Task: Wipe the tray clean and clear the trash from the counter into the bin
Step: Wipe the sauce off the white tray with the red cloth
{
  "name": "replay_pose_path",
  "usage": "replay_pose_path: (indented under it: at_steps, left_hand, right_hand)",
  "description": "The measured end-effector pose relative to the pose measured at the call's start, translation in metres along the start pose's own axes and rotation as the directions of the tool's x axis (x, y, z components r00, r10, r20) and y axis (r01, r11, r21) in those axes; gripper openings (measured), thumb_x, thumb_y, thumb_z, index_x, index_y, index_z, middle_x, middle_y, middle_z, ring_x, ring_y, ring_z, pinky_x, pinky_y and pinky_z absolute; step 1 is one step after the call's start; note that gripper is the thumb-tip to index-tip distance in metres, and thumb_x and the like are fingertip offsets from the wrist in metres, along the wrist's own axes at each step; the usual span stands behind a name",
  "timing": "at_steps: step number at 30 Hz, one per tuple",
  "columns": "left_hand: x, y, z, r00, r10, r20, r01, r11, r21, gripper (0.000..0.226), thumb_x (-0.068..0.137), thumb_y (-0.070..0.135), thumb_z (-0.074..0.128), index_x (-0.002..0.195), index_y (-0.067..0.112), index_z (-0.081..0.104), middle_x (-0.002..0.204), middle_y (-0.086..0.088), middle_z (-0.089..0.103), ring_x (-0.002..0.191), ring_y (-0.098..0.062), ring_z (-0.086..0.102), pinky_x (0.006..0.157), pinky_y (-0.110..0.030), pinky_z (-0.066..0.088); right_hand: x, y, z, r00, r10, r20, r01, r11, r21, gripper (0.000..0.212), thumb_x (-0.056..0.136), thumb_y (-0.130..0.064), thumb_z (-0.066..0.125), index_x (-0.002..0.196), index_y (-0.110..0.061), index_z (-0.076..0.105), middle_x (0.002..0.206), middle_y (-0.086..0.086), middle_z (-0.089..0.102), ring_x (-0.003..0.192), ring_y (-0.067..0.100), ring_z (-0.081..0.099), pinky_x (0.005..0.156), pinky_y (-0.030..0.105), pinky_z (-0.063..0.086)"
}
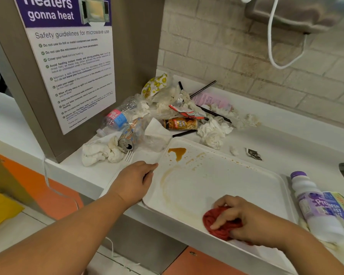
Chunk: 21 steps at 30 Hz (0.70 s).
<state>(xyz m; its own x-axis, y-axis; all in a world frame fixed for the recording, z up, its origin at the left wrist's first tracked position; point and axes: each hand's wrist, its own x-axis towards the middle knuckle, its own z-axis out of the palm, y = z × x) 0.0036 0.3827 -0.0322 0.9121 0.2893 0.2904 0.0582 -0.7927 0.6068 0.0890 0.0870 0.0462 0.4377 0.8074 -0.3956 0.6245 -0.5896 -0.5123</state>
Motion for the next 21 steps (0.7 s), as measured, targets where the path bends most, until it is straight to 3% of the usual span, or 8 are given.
replay_pose_path:
  at_steps: [2,6,9,12,15,17,21]
  left_hand:
    - [0.0,0.0,0.001,1.0,0.002,-0.008,-0.002,1.0,0.002,0.047,0.087,0.032,0.037,0.124,0.02,0.061,0.079,0.012,0.048,0.079,-0.01,0.053,0.071,-0.017,0.036]
    - [-0.001,-0.001,0.001,1.0,-0.01,0.0,0.01,1.0,0.025,0.047,0.086,0.033,0.036,0.124,0.022,0.061,0.08,0.012,0.05,0.081,-0.01,0.053,0.071,-0.018,0.036]
    - [-0.001,-0.001,0.001,1.0,-0.008,0.007,0.007,1.0,0.025,0.046,0.087,0.033,0.037,0.124,0.023,0.062,0.081,0.012,0.05,0.082,-0.011,0.055,0.072,-0.018,0.037]
    - [-0.001,0.0,0.0,1.0,-0.006,0.006,0.006,1.0,0.01,0.046,0.087,0.032,0.037,0.125,0.021,0.061,0.081,0.013,0.049,0.081,-0.007,0.051,0.073,-0.019,0.037]
    - [-0.001,0.0,-0.001,1.0,-0.012,0.018,0.012,1.0,0.014,0.047,0.087,0.033,0.036,0.126,0.022,0.06,0.083,0.014,0.048,0.082,-0.006,0.05,0.073,-0.016,0.035]
    - [-0.001,0.0,-0.001,1.0,-0.014,0.025,0.013,1.0,0.019,0.046,0.088,0.033,0.036,0.126,0.023,0.059,0.084,0.012,0.052,0.084,-0.009,0.054,0.072,-0.014,0.034]
    - [-0.001,-0.003,-0.001,0.999,-0.012,0.037,0.012,1.0,0.014,0.045,0.089,0.032,0.037,0.126,0.024,0.06,0.09,0.006,0.059,0.089,-0.013,0.058,0.075,-0.015,0.035]
  right_hand:
    - [0.007,-0.005,0.009,0.998,-0.03,-0.062,0.028,0.999,-0.025,0.04,0.08,-0.011,0.067,0.094,-0.049,0.07,0.121,-0.032,0.037,0.114,-0.008,0.038,0.093,-0.001,0.027]
    - [0.035,-0.025,0.034,0.963,-0.154,-0.221,0.14,0.987,-0.08,0.041,0.084,-0.018,0.06,0.11,-0.049,0.064,0.127,-0.025,0.04,0.115,0.003,0.037,0.103,0.017,0.03]
    - [0.04,-0.028,0.027,0.975,-0.131,-0.182,0.12,0.99,-0.071,0.039,0.085,-0.02,0.06,0.113,-0.047,0.063,0.126,-0.025,0.039,0.116,0.002,0.037,0.103,0.016,0.033]
    - [0.033,-0.019,0.006,0.999,-0.017,-0.051,0.017,1.0,-0.004,0.038,0.081,-0.013,0.063,0.102,-0.044,0.069,0.121,-0.028,0.041,0.113,-0.001,0.042,0.099,0.014,0.038]
    - [0.04,-0.026,0.003,0.999,-0.049,0.006,0.049,0.999,-0.017,0.037,0.08,-0.01,0.064,0.1,-0.041,0.071,0.119,-0.029,0.042,0.112,-0.004,0.043,0.096,0.004,0.032]
    - [0.057,-0.038,0.014,0.994,-0.108,-0.018,0.108,0.994,-0.033,0.038,0.081,-0.01,0.064,0.104,-0.04,0.07,0.119,-0.029,0.04,0.113,-0.003,0.041,0.096,0.003,0.028]
    - [0.095,-0.048,0.018,0.974,-0.143,-0.174,0.134,0.989,-0.064,0.037,0.087,-0.021,0.062,0.115,-0.045,0.063,0.127,-0.021,0.039,0.119,0.007,0.037,0.103,0.015,0.03]
